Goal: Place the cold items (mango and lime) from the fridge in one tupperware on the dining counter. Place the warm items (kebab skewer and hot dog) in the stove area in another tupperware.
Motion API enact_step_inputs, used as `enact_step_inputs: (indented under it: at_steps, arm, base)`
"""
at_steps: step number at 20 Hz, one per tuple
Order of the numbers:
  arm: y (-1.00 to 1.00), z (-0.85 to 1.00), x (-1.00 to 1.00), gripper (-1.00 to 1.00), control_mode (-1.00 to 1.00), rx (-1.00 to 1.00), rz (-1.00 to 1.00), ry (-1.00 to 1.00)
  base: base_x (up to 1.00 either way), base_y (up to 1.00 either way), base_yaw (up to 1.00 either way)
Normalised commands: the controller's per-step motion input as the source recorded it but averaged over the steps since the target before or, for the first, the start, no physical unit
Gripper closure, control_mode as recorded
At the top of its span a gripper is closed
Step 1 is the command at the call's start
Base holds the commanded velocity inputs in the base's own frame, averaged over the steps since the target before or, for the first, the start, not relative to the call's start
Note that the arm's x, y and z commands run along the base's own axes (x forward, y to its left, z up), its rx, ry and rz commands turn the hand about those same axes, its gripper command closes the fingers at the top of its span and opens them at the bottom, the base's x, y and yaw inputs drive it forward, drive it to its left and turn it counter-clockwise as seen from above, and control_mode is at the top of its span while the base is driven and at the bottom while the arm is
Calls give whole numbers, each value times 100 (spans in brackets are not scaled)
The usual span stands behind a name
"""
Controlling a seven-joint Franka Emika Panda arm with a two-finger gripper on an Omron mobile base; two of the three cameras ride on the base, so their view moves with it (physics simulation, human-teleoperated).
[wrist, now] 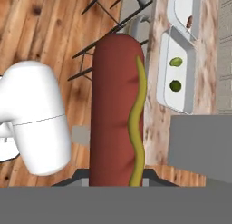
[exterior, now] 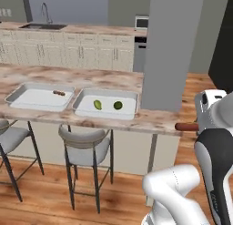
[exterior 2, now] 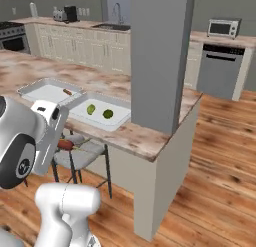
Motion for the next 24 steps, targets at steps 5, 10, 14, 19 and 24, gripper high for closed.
enact_step_inputs:
  at_steps: [5,10,14,19,24]
  arm:
    - [0,0,0,100,100,0,0,0]
    - [0,0,0,100,100,0,0,0]
    - [0,0,0,100,100,0,0,0]
    - [0,0,0,100,100,0,0,0]
    - [0,0,0,100,100,0,0,0]
  base:
    - [0,100,-26]
    - [1,100,-28]
    - [9,99,-26]
    - [9,83,-27]
    - [16,51,-24]
